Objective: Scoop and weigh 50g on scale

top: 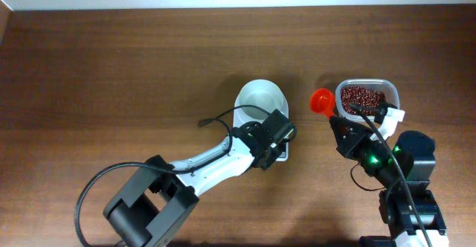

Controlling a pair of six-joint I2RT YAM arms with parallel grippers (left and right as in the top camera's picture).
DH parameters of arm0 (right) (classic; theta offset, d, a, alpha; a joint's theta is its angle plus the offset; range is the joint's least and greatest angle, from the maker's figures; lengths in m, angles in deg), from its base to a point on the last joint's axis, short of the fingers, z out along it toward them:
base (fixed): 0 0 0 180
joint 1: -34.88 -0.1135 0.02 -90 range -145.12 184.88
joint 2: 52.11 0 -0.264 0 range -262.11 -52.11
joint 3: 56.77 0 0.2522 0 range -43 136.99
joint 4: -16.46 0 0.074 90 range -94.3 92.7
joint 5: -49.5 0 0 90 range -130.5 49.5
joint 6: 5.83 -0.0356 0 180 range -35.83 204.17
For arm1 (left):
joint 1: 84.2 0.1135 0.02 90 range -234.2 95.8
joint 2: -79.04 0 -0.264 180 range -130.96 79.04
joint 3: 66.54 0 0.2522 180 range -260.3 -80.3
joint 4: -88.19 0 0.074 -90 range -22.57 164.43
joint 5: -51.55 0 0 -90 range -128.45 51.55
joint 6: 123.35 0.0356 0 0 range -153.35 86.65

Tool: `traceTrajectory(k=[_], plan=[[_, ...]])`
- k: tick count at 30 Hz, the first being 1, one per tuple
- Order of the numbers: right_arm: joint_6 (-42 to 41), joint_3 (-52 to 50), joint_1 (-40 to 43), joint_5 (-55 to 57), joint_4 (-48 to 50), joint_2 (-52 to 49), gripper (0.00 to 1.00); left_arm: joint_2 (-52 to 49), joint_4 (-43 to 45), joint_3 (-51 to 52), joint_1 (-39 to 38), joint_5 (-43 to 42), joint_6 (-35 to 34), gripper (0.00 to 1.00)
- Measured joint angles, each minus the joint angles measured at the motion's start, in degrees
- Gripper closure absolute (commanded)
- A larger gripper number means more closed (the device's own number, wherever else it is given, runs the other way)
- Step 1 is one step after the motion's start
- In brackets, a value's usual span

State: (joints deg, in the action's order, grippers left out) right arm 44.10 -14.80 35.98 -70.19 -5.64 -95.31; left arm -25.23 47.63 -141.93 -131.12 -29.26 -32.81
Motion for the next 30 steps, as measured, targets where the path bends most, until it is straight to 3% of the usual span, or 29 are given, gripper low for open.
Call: traceTrajectory(k=[12, 23, 30], plan=[[-0.02, 0.00, 0.00, 0.00, 0.00, 0.00, 0.96, 16.20, -2.75, -0.09, 0.04, -4.11, 1.07, 1.00], [0.00, 0.00, 0.00, 0.04, 0.02, -2.43, 0.96, 16.52, -4.09, -0.09, 0.04, -4.11, 2.08, 1.00], [0.00, 0.00, 0.00, 0.07, 5.92, -8.72, 0.96, 16.39, -4.55, -0.09, 0.04, -4.28, 2.08, 1.00]])
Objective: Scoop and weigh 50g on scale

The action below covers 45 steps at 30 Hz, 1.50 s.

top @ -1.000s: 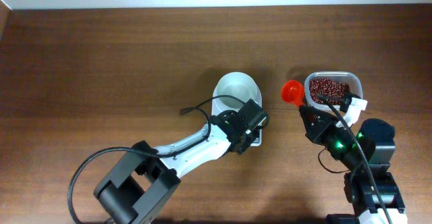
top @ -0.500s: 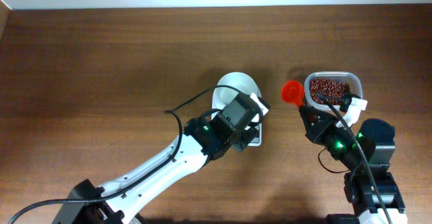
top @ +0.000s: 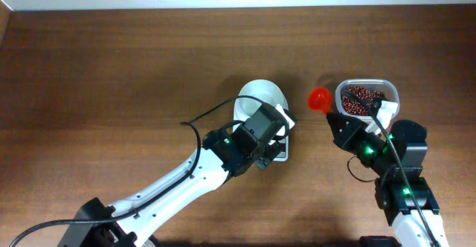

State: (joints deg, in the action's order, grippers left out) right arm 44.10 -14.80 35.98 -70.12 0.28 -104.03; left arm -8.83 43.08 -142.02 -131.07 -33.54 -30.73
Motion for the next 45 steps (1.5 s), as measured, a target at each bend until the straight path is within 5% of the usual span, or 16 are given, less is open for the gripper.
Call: traceTrajectory(k=[8, 11, 14, 45], plan=[[0.00, 0.00, 0.00, 0.02, 8.52, -2.43, 0.96, -5.29, -0.37, 0.00, 0.00, -0.02, 0.02, 1.00], [0.02, 0.00, 0.00, 0.00, 9.14, -2.43, 0.96, -7.17, -0.44, 0.00, 0.00, -0.13, 0.02, 0.89], [0.02, 0.00, 0.00, 0.00, 9.42, -2.43, 0.96, -8.55, -0.74, 0.00, 0.00, -0.94, 0.24, 1.00], [2.82, 0.00, 0.00, -0.09, 10.05, -2.43, 0.96, -16.61, 7.21, 0.00, 0.02, 1.55, 0.83, 1.00]])
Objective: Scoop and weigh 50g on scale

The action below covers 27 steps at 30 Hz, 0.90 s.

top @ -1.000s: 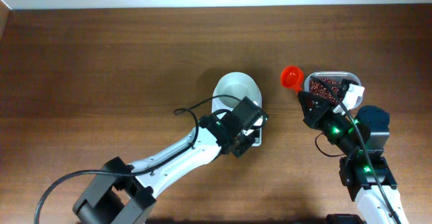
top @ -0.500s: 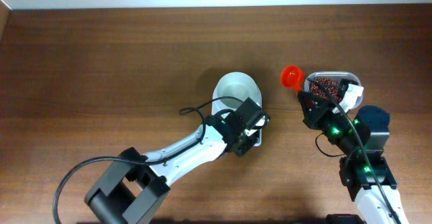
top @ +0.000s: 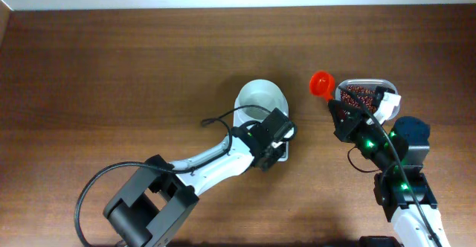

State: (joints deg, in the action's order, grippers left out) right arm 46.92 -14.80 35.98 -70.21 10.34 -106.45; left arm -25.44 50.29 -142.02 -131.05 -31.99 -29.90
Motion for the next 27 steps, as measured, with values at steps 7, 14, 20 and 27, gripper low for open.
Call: traceTrajectory(k=[7, 14, 20, 27], plan=[[-0.02, 0.00, 0.00, -0.09, 0.04, 0.00, 0.96, 0.00, 4.35, 0.00, 0.00, 0.22, 0.04, 1.00], [-0.02, 0.00, 0.00, -0.17, 0.11, 0.00, 0.96, 0.00, 2.34, 0.00, -0.02, 0.22, 0.04, 1.00], [-0.04, 0.00, 0.00, -0.20, 0.11, 0.00, 0.96, 0.00, 2.29, 0.00, -0.02, 0.22, 0.04, 1.00], [-0.04, 0.00, 0.00, -0.17, 0.11, 0.00, 0.96, 0.00, 1.05, 0.00, -0.02, 0.17, 0.04, 1.00]])
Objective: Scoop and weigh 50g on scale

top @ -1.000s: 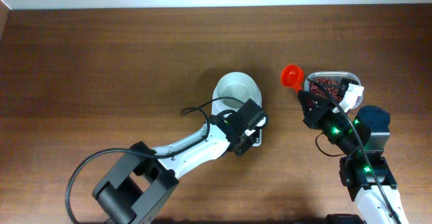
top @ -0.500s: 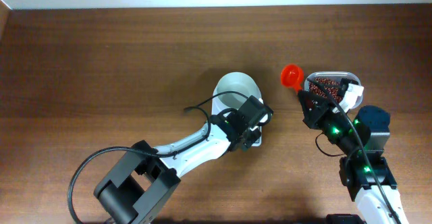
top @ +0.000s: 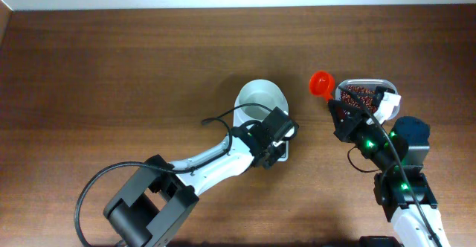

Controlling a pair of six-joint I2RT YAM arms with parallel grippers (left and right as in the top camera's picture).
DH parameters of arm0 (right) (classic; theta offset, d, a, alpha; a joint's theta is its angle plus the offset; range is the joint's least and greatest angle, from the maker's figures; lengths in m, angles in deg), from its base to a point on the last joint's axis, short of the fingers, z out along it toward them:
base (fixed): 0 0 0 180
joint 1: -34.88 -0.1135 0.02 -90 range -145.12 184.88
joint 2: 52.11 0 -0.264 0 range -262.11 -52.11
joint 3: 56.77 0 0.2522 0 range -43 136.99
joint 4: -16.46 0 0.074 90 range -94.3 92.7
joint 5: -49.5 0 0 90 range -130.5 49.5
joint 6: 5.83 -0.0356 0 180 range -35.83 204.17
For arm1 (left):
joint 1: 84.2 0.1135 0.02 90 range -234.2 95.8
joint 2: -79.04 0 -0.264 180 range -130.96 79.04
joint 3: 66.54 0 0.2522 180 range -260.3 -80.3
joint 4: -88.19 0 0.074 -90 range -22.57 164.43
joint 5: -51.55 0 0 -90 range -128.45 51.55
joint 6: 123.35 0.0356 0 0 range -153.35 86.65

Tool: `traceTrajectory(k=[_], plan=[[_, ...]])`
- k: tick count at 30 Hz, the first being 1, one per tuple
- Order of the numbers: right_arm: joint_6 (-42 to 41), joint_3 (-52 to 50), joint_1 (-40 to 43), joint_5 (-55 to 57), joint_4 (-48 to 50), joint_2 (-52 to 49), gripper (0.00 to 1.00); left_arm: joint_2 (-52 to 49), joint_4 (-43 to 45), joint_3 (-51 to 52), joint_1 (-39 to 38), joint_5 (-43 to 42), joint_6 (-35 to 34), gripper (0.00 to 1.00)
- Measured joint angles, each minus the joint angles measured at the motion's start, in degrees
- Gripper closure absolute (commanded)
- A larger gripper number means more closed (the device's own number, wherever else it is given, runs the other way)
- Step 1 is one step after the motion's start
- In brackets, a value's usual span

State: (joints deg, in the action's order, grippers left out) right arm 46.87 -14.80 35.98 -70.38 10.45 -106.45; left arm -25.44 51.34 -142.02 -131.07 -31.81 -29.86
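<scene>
A white bowl (top: 260, 100) stands on the small scale (top: 281, 155) at the table's middle. My left gripper (top: 280, 132) sits low over the scale's front, just below the bowl; its fingers look pressed together with nothing in them. My right gripper (top: 341, 113) is shut on the handle of the red scoop (top: 321, 83). The scoop's cup hangs just left of the clear tub of red beans (top: 363, 94). No beans show in the cup. The bowl looks empty.
The right arm's body (top: 394, 165) rises from the front right and covers the tub's near edge. The left arm (top: 201, 165) stretches from the front left. A pale wall edge runs along the back.
First my left gripper was over the scale's front and the right held the red scoop left of the bean tub. Then the left arm stood higher, closer to the camera. Later it was back low at the scale, and the scoop sat farther back by the tub's far-left corner, where it stays.
</scene>
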Motion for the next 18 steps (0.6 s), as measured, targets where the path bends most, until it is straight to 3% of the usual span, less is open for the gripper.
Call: traceTrajectory(k=[18], plan=[[0.02, 0.00, 0.00, -0.02, 0.00, 0.00, 0.96, -0.09, -0.90, 0.00, 0.00, 0.00, 0.00, 1.00]])
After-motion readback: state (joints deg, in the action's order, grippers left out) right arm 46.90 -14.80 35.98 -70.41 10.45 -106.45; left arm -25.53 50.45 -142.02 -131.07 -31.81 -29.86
